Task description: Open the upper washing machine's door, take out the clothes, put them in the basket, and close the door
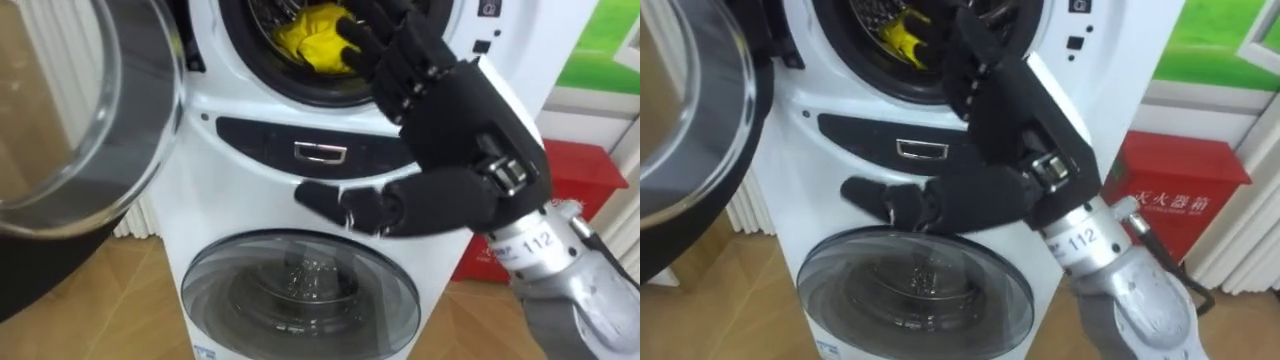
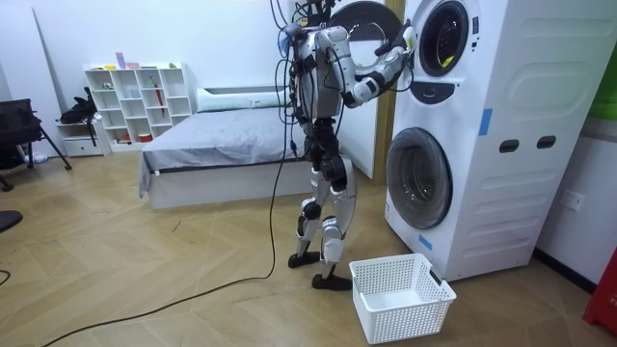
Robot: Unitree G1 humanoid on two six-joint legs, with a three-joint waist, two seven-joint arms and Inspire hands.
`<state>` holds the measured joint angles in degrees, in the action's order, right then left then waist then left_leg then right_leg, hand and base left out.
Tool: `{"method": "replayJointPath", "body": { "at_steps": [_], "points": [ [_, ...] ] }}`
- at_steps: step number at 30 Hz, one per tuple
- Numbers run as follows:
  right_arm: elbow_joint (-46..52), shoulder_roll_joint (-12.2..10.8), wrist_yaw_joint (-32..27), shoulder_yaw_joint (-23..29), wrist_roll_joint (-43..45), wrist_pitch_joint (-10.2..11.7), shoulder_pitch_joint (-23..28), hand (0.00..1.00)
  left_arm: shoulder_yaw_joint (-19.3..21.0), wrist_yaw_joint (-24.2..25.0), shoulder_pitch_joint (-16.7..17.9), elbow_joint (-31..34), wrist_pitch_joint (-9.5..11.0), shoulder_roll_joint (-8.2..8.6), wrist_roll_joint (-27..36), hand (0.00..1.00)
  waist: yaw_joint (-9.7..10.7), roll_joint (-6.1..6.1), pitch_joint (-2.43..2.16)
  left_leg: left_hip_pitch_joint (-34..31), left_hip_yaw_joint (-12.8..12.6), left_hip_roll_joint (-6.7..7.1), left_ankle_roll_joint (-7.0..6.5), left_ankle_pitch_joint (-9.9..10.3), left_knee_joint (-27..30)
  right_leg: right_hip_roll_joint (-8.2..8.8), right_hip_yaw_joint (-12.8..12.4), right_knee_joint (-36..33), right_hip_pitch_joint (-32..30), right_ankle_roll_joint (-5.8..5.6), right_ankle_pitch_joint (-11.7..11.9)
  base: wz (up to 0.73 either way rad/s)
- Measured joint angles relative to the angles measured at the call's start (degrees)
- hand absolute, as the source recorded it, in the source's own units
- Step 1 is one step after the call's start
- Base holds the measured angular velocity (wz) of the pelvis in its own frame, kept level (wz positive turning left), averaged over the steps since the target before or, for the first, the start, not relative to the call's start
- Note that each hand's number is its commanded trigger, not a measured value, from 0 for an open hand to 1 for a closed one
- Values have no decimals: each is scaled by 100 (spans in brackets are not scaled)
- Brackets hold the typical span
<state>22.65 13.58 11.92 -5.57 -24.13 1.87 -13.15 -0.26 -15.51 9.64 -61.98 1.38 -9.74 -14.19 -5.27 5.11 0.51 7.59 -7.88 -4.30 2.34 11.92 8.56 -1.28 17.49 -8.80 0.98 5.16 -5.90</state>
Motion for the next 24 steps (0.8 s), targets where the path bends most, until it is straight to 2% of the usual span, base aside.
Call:
{"method": "replayJointPath", "body": {
  "at_steps": [8, 11, 13, 15, 18, 20, 21, 22, 23, 24],
  "points": [
    [-401, 1, -376, -7, 287, 0, -477, 0, 5, -12, -3, 10, -232, 34, -119, 0, -183, -31, 14, -9, 20, -23, -15, 14, 20, -17, 23, 0, 17, 3, 2, 1],
    [-603, -4, -532, -3, 377, -4, -605, 0, 3, -12, 0, 7, -305, 12, -164, 0, -223, -23, 9, -100, 18, -46, 15, 57, 249, 9, 45, -92, 7, 20, -75, 3],
    [-693, -5, -588, -5, 381, -4, -605, 0, 5, -16, 21, -4, -361, -51, -164, 0, -264, -21, 9, -322, 13, -112, 70, 261, 984, 35, 43, -342, 18, 40, -320, 7],
    [-877, -15, -615, -25, 386, 2, -605, 0, -5, -27, 71, -5, -400, -103, -170, 0, -303, 7, 2, -469, 16, -203, 80, 306, 1663, 65, 37, -511, 88, 81, -466, 0],
    [-1279, -21, -801, -95, 471, 48, -696, 0, -22, 5, 180, -8, -414, -100, -168, 0, -334, -86, 43, -830, 52, -323, 86, 370, 2610, -4, -26, -590, 316, 184, -599, -3],
    [-1498, 11, -964, -95, 478, 54, -724, 0, -22, 35, 160, 3, -492, -87, -168, 0, -291, -75, 49, -1250, 111, -290, 81, 377, 2469, 5, -20, -620, 299, 220, -712, 0],
    [-1534, 14, -1038, -96, 448, 12, -715, 0, -21, 42, 164, 5, -526, -72, -170, 0, -295, -77, 52, -1561, 42, -285, 114, 340, 2213, 4, -20, -608, 300, 203, -743, -15],
    [-1535, 17, -1064, -97, 448, -11, -715, 0, -21, 66, 170, 6, -560, -63, -171, 0, -309, -70, 49, -1815, 0, -282, 162, 173, 1796, 5, -5, -604, 283, 210, -759, -21],
    [-1536, 17, -1071, -97, 441, -11, -715, 0, -20, 75, 178, 5, -569, -63, -171, 0, -319, -70, 49, -1922, 0, -286, 137, -8, 1554, 5, -8, -606, 296, 213, -776, -32],
    [-1549, 11, -1088, -134, 387, -13, -715, 0, -12, 76, 225, -1, -579, -77, -168, 0, -342, -67, 45, -2030, 1, -280, 126, -396, 1198, 11, -96, -601, 335, 191, -817, -36]
  ]
}}
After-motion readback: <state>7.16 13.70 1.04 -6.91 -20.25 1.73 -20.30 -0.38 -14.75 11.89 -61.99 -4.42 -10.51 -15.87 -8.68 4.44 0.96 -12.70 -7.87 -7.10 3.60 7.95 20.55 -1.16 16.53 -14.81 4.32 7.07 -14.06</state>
